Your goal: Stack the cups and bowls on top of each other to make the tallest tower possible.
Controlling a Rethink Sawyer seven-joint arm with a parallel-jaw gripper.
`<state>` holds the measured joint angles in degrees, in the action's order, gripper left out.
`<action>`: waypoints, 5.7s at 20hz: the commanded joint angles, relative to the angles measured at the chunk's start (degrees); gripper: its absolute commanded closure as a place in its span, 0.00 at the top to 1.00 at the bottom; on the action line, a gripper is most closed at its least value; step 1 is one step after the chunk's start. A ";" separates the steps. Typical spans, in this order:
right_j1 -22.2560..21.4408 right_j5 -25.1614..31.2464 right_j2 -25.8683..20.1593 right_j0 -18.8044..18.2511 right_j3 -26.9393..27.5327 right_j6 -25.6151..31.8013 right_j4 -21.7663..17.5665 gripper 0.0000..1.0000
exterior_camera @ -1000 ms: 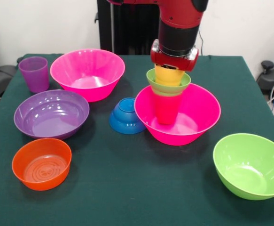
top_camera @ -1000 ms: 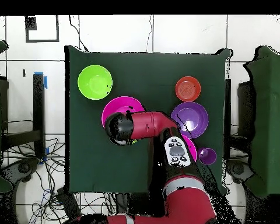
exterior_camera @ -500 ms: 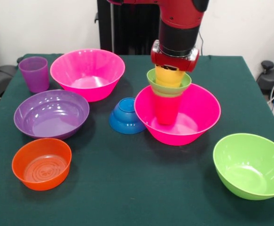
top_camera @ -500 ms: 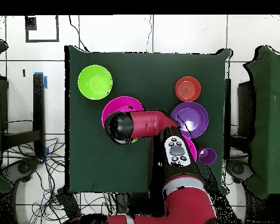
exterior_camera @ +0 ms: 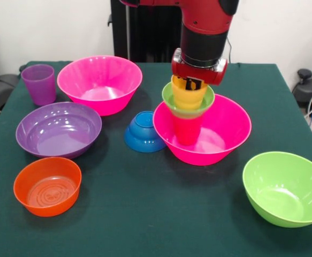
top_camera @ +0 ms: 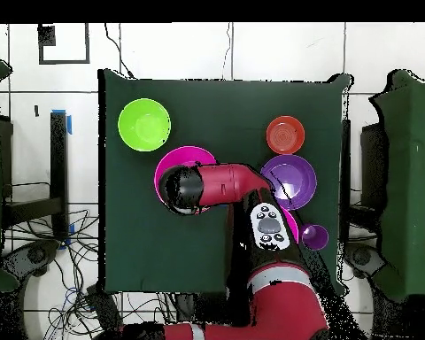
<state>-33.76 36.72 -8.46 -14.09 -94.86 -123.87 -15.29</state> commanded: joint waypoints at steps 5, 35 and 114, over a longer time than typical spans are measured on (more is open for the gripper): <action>1.24 -3.28 -4.72 -0.84 -0.82 4.04 -3.11 0.00; -17.64 18.37 -7.29 -1.19 -5.15 7.59 4.46 0.00; 14.53 8.33 -20.87 -23.14 25.57 38.94 -24.70 1.00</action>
<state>-15.45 40.06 -28.27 -39.60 -67.47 -100.92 -36.45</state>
